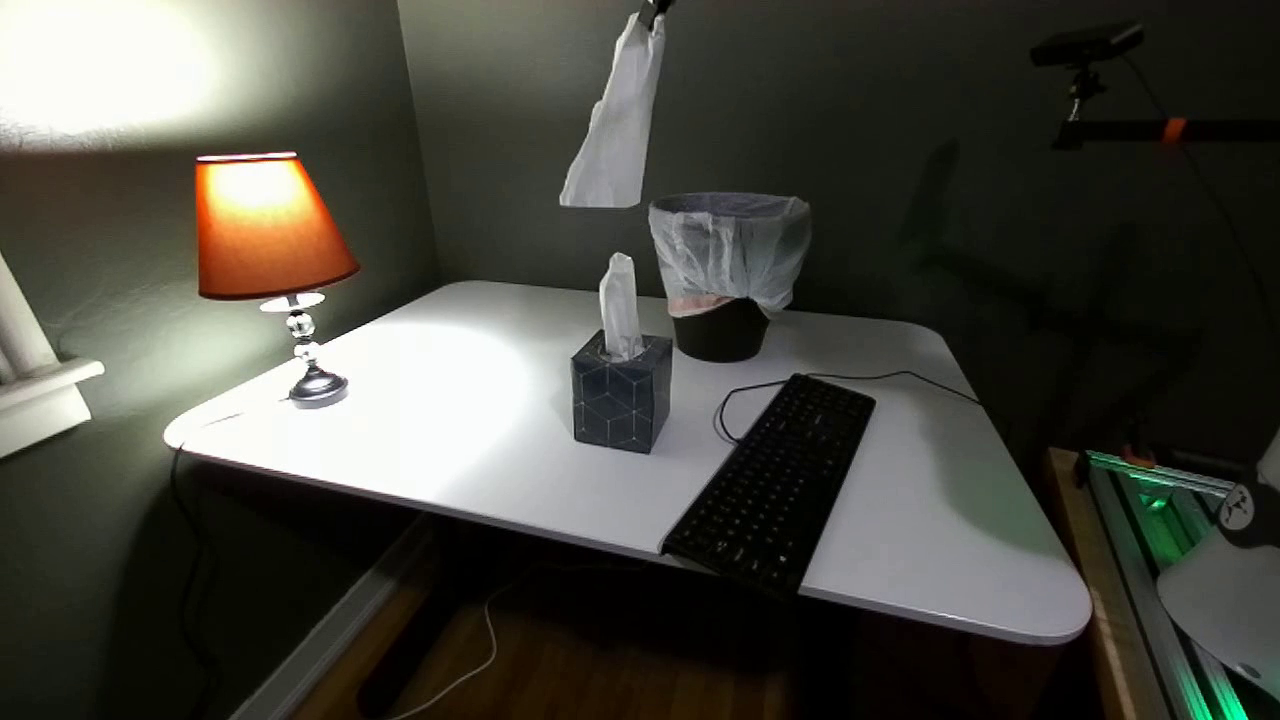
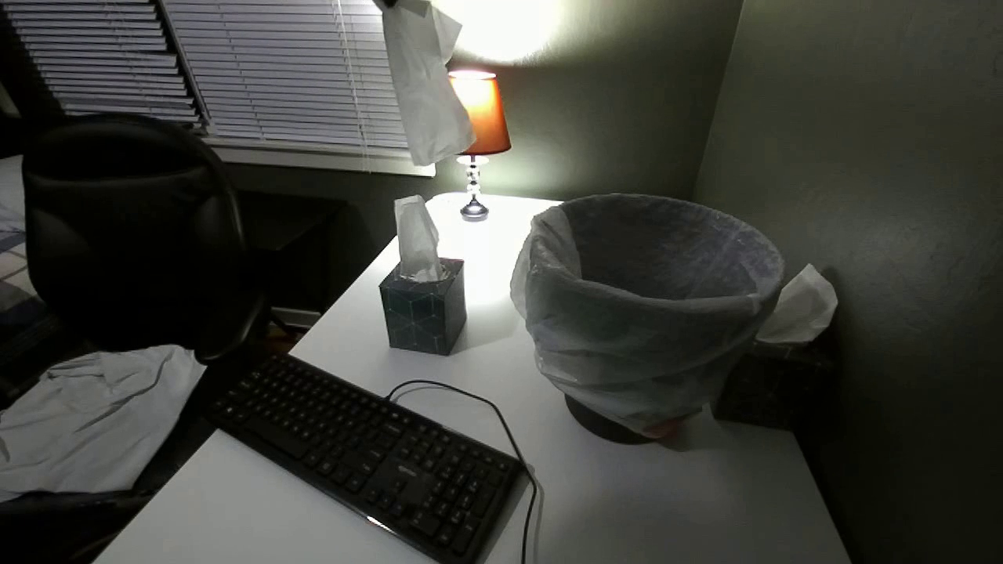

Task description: Put one piece of tissue in the bin

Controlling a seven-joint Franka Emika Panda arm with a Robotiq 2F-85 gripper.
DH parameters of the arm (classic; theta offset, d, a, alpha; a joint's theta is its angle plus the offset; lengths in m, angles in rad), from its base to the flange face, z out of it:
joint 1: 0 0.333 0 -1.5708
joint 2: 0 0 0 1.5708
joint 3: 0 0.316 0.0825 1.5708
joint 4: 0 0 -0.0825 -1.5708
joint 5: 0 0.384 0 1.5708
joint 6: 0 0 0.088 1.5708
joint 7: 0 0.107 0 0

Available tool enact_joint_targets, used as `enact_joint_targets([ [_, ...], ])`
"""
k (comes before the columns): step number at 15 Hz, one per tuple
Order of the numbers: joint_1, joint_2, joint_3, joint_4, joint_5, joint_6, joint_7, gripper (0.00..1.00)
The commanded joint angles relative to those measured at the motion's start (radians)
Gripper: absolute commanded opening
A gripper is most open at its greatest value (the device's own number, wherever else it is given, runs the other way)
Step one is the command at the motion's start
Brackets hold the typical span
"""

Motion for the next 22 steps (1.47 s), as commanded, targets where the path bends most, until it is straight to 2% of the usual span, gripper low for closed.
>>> enact_joint_targets([
  [1, -0.094, -0.046, 0.024, -0.037, -0.101, 0.099, 0.160, 0.00],
  [6, -0.225, -0.055, 0.050, -0.032, -0.192, 0.116, 0.413, 0.00],
  [11, -0.307, -0.050, 0.061, -0.026, -0.309, 0.096, 0.664, 0.00],
  [15, -0.319, -0.034, 0.042, -0.011, -0.391, 0.078, 0.788, 0.00],
  [22, -0.300, 0.019, -0.003, 0.027, -0.398, 0.045, 0.833, 0.00],
])
